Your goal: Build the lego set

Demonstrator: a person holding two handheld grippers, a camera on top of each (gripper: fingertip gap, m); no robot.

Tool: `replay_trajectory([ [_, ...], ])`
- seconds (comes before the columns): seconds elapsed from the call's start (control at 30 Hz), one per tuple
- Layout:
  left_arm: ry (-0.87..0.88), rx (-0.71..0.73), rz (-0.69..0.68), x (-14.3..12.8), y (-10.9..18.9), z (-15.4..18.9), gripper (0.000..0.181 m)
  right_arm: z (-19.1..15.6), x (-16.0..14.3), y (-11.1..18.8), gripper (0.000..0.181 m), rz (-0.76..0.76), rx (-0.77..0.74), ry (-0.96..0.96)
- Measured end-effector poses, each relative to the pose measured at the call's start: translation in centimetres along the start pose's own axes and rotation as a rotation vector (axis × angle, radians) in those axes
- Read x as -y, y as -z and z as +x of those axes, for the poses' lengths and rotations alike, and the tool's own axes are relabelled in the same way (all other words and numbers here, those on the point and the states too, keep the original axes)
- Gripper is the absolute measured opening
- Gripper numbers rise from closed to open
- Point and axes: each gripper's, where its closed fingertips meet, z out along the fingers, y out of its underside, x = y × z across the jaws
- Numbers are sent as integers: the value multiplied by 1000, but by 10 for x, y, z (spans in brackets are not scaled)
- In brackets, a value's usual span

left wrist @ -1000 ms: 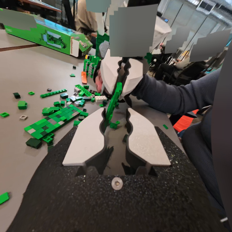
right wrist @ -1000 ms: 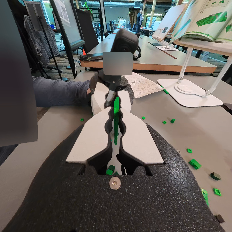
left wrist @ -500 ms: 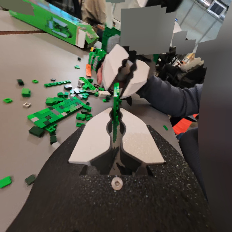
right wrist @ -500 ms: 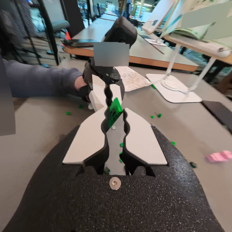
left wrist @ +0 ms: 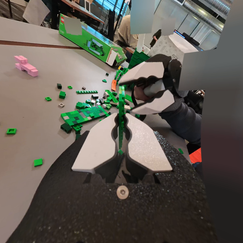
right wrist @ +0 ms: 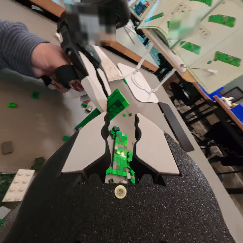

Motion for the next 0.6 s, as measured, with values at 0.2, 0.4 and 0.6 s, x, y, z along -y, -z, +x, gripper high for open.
replay_trajectory([
  [0.2,-117,76,-38,-1,-2,0,5,7,10,5,21,-17,-157,289],
  [0.4,-140,99,-78,-5,-3,-2,5,1,7,2,15,-92,-202,516],
  [0.6,-190,122,-148,-14,-7,-1,6,-4,-4,0,16,-168,-161,597],
])
